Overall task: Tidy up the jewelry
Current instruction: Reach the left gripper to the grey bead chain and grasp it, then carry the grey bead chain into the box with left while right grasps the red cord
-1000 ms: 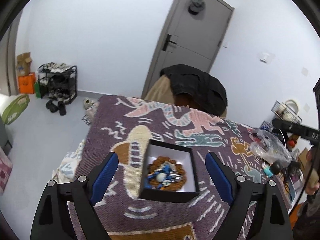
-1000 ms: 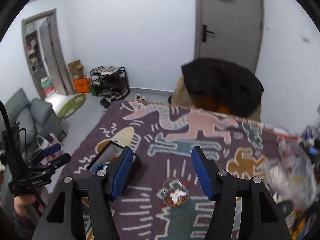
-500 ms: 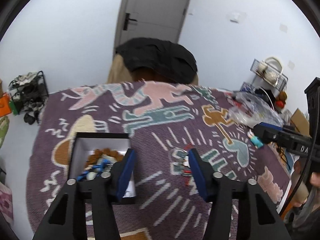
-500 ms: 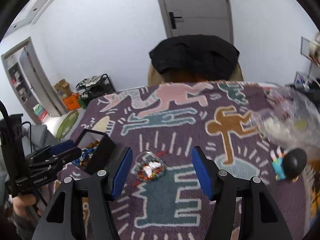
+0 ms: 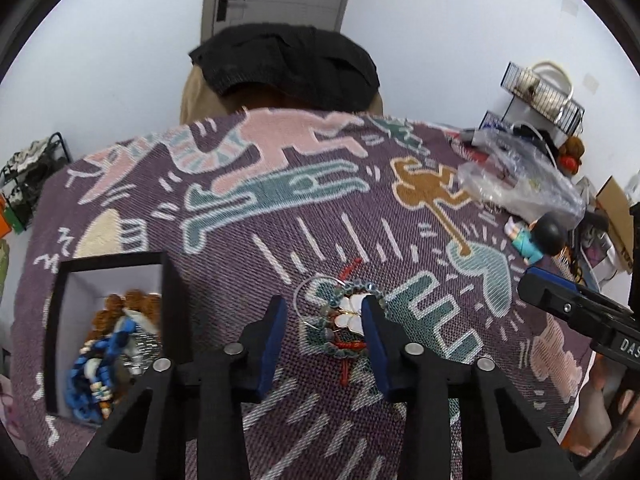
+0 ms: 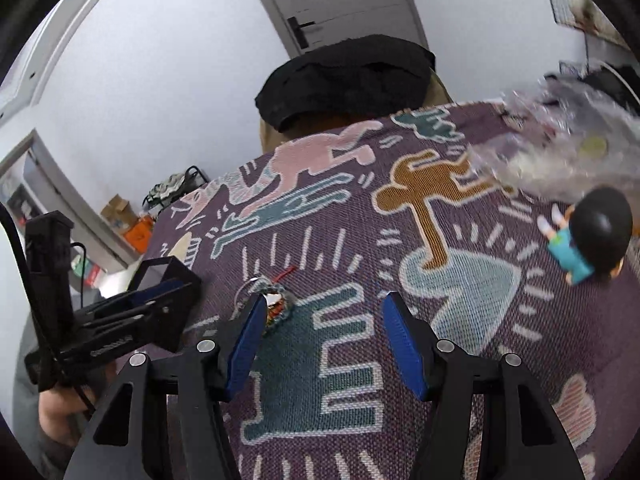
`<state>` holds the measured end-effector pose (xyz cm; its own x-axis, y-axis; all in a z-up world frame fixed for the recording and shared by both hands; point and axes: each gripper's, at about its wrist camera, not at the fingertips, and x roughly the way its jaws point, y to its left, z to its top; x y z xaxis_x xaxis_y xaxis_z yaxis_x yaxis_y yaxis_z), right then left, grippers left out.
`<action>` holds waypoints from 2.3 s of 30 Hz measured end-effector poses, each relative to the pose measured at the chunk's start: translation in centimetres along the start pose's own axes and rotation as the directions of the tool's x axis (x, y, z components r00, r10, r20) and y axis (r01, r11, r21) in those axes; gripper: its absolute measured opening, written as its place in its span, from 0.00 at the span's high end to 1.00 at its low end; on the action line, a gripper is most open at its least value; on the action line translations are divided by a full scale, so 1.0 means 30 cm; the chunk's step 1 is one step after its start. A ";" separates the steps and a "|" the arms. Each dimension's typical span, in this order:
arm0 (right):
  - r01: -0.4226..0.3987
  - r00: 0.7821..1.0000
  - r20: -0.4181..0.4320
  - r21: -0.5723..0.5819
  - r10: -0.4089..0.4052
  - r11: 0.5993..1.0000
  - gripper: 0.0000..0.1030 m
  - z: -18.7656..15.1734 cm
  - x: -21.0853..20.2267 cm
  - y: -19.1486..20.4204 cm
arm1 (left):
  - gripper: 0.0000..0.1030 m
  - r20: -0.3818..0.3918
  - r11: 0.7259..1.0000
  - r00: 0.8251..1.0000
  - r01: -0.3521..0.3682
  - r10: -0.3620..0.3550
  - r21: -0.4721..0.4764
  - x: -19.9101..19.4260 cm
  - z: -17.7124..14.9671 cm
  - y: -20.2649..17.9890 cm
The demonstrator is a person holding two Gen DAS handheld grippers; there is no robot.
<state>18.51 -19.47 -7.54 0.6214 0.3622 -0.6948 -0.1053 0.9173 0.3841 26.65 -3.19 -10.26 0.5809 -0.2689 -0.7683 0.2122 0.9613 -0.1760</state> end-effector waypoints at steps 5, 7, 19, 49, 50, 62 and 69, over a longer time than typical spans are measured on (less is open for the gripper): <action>-0.009 1.000 -0.024 0.029 0.010 1.000 0.41 -0.029 0.035 -0.035 | 0.69 -0.048 1.000 0.999 0.000 0.000 -0.003 0.072 0.014 -0.006; -0.013 0.999 -0.032 0.034 0.014 0.999 0.41 -0.036 0.049 -0.043 | 0.69 -0.060 1.000 0.998 0.003 -0.004 -0.011 0.092 0.018 -0.007; -0.022 0.999 -0.048 0.055 0.025 0.998 0.41 -0.036 0.072 -0.062 | 0.82 -0.125 1.000 0.992 -0.020 0.021 0.006 0.190 0.009 -0.023; -0.093 0.976 -0.193 0.029 0.097 0.995 0.61 -0.005 0.259 0.116 | 0.92 0.152 0.999 0.987 0.052 -0.053 0.011 -0.231 0.105 0.007; -0.089 0.975 -0.201 0.018 0.091 0.996 0.61 -0.003 0.270 0.127 | 0.92 0.158 0.999 0.986 0.047 -0.047 0.007 -0.238 0.105 0.017; 0.032 0.964 -0.260 -0.083 -0.053 0.996 0.79 -0.002 0.406 0.222 | 0.92 0.185 0.998 0.982 0.030 -0.020 -0.054 -0.282 0.078 0.134; 0.105 0.954 -0.259 -0.185 -0.151 0.977 0.91 0.011 0.443 0.271 | 0.92 0.202 0.997 0.979 0.042 -0.026 -0.072 -0.299 0.073 0.157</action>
<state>26.17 -7.26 -13.43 0.4079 0.2497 -0.8782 -0.1814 0.9649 0.1901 24.16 3.62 -2.85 0.7219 -0.3009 -0.6231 0.1790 0.9511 -0.2518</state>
